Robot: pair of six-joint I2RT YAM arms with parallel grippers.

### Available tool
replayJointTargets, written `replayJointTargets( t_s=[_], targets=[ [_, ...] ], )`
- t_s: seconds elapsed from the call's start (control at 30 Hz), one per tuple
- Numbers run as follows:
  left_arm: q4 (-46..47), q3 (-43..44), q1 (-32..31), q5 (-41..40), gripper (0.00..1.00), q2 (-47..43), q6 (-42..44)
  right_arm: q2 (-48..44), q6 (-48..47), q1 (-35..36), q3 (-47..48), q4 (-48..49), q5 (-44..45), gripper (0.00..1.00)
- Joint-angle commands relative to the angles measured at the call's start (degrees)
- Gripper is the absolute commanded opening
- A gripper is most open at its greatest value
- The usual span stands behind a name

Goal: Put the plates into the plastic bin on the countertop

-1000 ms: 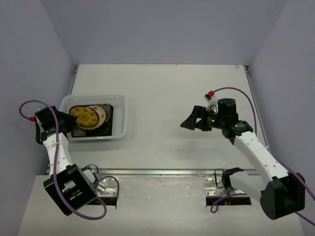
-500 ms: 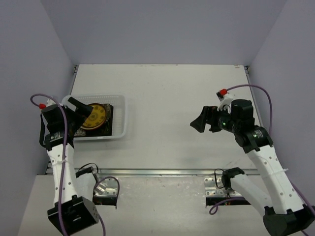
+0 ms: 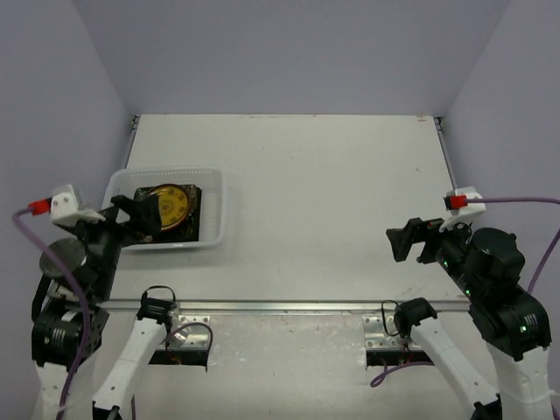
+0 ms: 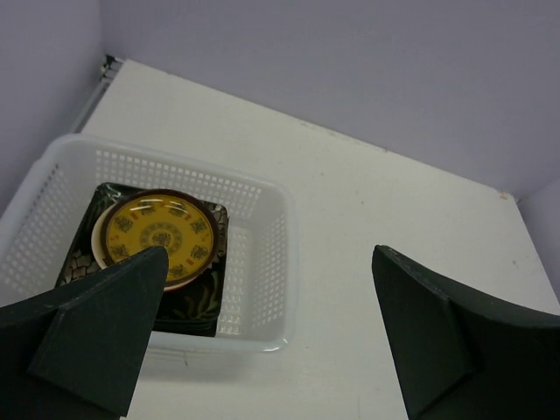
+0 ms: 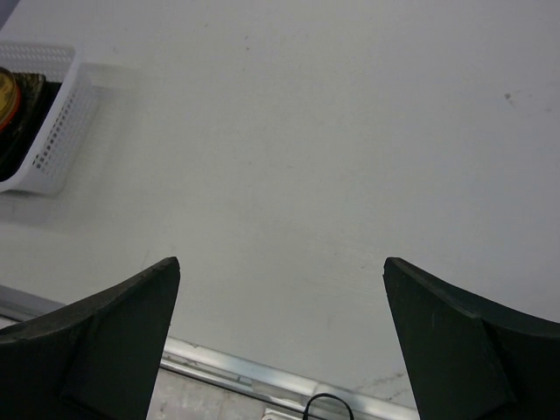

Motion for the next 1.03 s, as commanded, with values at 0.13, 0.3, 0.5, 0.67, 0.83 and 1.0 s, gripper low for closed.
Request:
replayJointTargets(
  t_s=[0.13, 0.3, 0.5, 0.67, 0.83, 1.0],
  targets=[
    [-7.2, -3.4, -4.3, -10.5, 1.00, -14.6, 0.9, -12.5, -5.5, 0.2, -3.0, -0.7, -1.4, 0.99],
    [-6.4, -3.1, -6.2, -12.6, 1.00, -16.2, 2.0, -18.0, -5.7, 0.2, -6.8, 1.6, -0.1, 0.99],
    [-6.0, -3.5, -6.7, -12.8, 1.00, -17.8, 1.9, -17.6, -3.3, 0.2, -7.2, 2.1, 1.6, 0.99],
    [-6.5, -3.3, -7.6, -14.0, 1.00, -18.3, 1.4, -16.7, -2.8, 0.2, -7.6, 2.4, 3.1, 0.99],
    [-6.3, -3.5, -7.9, -14.1, 1.00, -18.0, 1.4, -16.5, -3.5, 0.1, -9.8, 3.3, 4.9, 0.99],
    [-6.2, -3.5, -8.1, -14.1, 1.00, -17.5, 1.6, -17.0, -3.7, 0.4, -12.6, 5.1, 9.5, 0.99]
  ],
)
